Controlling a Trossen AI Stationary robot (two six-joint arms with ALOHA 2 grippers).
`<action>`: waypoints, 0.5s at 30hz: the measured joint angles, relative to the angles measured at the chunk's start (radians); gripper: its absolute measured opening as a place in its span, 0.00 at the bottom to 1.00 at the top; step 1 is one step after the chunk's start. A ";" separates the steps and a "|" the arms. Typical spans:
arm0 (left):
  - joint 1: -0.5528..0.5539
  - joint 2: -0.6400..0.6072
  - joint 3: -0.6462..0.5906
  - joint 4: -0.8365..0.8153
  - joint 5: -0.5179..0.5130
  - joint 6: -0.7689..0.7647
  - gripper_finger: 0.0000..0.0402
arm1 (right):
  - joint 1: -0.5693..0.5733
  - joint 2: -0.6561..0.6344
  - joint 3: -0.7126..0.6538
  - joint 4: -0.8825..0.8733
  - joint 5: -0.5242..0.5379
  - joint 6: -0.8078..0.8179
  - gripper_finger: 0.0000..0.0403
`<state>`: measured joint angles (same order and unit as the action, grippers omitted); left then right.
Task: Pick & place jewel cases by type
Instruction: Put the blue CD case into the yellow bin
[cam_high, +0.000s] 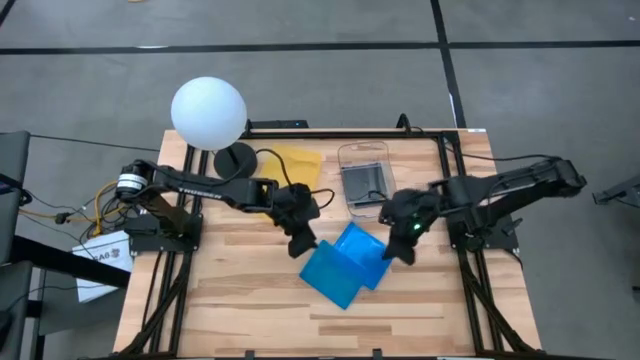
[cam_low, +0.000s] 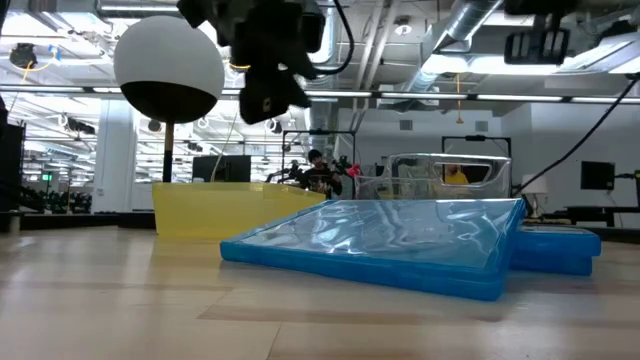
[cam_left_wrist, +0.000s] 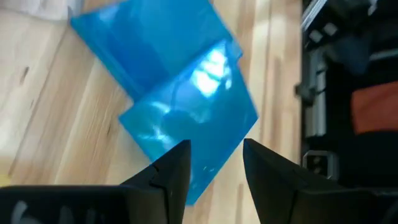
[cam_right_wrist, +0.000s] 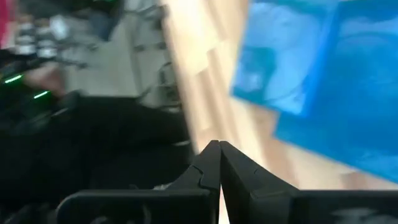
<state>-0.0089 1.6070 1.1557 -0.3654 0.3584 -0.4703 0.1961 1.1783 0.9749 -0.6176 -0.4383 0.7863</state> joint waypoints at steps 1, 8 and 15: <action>-0.009 0.000 0.000 -0.015 -0.012 0.017 0.35 | 0.017 0.019 0.000 0.008 0.045 0.007 0.00; -0.060 0.000 -0.102 0.062 -0.043 0.032 0.35 | 0.166 0.093 0.000 0.034 0.271 0.176 0.07; -0.094 0.001 -0.259 0.244 -0.069 -0.028 0.35 | 0.285 0.103 0.000 0.027 0.376 0.395 0.29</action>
<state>-0.1029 1.6081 0.8962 -0.1214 0.2890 -0.4988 0.4807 1.2817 0.9749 -0.5907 -0.0625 1.1815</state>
